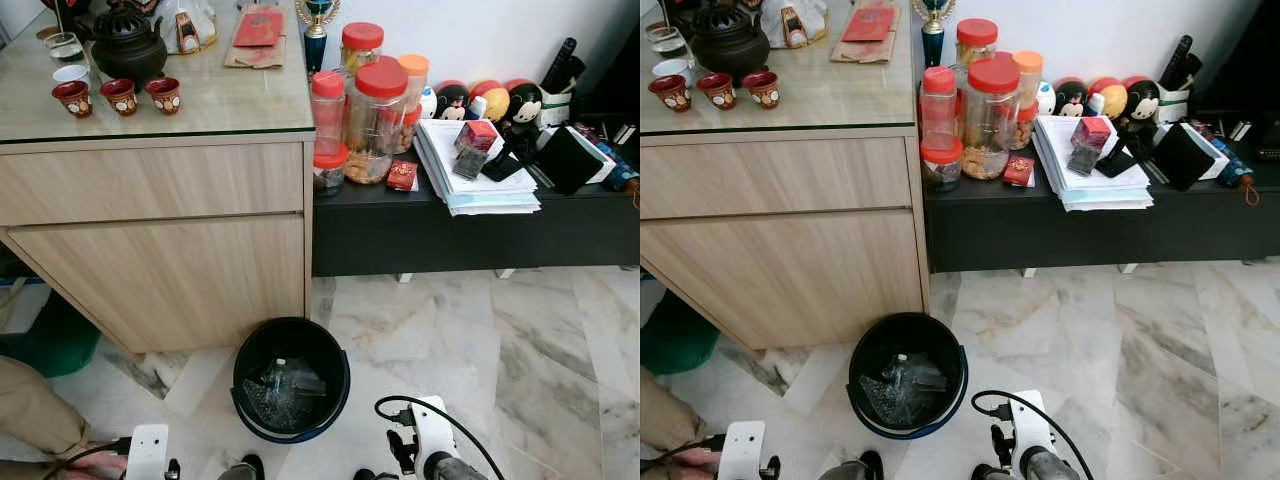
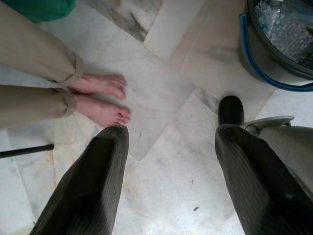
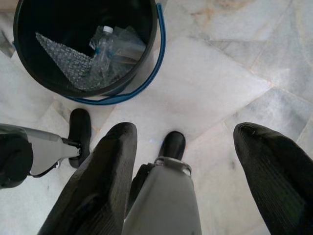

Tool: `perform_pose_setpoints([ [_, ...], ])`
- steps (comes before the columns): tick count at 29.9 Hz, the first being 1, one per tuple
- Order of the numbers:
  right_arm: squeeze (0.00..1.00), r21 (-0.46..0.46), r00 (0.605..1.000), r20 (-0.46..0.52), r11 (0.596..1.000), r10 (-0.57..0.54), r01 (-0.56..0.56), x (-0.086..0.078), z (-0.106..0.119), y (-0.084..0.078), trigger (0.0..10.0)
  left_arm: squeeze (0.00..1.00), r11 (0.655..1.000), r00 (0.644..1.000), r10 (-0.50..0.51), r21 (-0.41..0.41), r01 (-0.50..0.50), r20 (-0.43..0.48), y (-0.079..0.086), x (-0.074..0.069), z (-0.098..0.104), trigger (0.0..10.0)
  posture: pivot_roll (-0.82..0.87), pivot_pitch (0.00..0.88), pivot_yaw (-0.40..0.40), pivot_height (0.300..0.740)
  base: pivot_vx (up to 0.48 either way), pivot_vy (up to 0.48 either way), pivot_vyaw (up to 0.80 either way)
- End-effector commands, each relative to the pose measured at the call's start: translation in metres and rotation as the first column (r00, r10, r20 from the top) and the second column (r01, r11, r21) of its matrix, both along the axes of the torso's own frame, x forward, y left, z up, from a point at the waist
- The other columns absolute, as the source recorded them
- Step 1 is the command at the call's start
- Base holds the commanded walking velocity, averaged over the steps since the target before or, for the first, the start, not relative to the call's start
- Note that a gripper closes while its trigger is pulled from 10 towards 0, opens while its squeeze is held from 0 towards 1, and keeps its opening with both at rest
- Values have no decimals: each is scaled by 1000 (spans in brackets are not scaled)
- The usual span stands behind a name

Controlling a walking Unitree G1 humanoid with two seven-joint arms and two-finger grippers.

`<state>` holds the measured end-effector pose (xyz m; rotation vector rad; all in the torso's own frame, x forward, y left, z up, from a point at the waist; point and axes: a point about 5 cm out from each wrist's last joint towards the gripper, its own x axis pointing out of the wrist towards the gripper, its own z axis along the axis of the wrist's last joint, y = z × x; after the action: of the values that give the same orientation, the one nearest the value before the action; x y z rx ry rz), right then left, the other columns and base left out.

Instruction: Picking trash to rubbish bin

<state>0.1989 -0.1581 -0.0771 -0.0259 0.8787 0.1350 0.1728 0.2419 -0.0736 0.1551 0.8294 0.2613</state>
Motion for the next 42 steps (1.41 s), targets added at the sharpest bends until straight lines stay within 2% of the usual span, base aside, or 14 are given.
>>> perform_pose_setpoints([
  [1, 0, -2, 999, -26, 1000, -19, 19, -6, -3, -2, 10000, 0, 1000, 999, 15, -9, -16, -32, -1, -9, -5, 10000, 118, 171, -27, 740, -274, 0, 0],
  [35, 0, -3, 1000, -24, 1000, -10, 10, -7, -3, -2, 10000, 0, 1000, 1000, 9, -20, -9, -22, -4, -5, -4, 10000, 117, 163, -31, 740, -303, 0, 0],
  [42, 0, -2, 1000, -22, 1000, -16, 16, -6, -3, -2, 10000, 0, 1000, 999, -3, -12, 2, -32, -6, -5, -4, 10000, 116, 163, -30, 740, 0, 0, 0],
])
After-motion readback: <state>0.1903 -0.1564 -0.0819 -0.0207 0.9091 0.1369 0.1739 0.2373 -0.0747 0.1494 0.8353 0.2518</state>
